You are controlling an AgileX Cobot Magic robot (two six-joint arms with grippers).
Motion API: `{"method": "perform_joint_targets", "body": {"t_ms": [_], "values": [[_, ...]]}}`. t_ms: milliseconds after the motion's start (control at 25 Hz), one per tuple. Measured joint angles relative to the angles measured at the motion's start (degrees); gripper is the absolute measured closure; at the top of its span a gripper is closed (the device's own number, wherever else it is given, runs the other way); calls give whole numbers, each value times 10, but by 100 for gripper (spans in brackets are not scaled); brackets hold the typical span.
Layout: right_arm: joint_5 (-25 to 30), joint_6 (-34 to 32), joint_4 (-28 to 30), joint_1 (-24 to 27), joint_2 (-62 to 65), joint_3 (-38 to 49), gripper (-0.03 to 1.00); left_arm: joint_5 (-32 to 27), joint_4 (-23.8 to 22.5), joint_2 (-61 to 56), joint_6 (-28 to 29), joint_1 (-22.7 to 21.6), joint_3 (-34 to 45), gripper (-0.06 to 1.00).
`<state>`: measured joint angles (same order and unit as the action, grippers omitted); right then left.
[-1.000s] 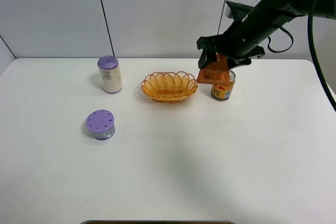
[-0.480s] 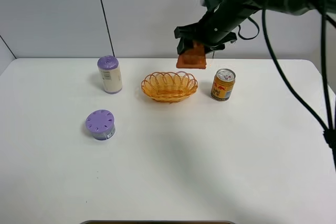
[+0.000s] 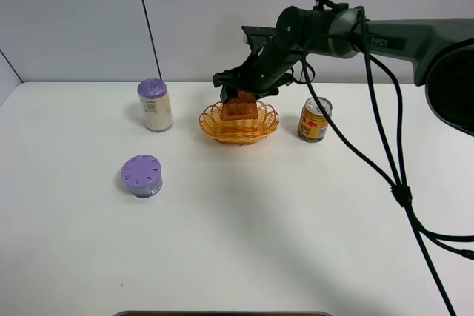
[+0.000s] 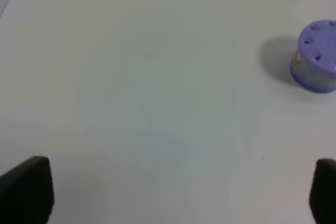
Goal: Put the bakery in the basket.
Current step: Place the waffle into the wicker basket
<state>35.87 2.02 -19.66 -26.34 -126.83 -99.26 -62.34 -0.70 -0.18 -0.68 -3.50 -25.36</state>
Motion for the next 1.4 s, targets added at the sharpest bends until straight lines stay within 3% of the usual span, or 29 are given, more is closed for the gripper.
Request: {"method": "perform_joint_targets", "body": {"t_ms": [480,720,960,1160,1400], "values": [[-7,0,13,-2,-21,0,31,0,0,0,0,0,0,-5],[7,0,21,-2,-21,0,9,0,0,0,0,0,0,-5],[19,0,23,-2,-12,0,6,0,0,0,0,0,0,-5],[65,0,31,-2,43,0,6,0,0,0,0,0,0,-5],[173,-10,56,-2,139,0,6,0,0,0,0,0,0,-5]]}}
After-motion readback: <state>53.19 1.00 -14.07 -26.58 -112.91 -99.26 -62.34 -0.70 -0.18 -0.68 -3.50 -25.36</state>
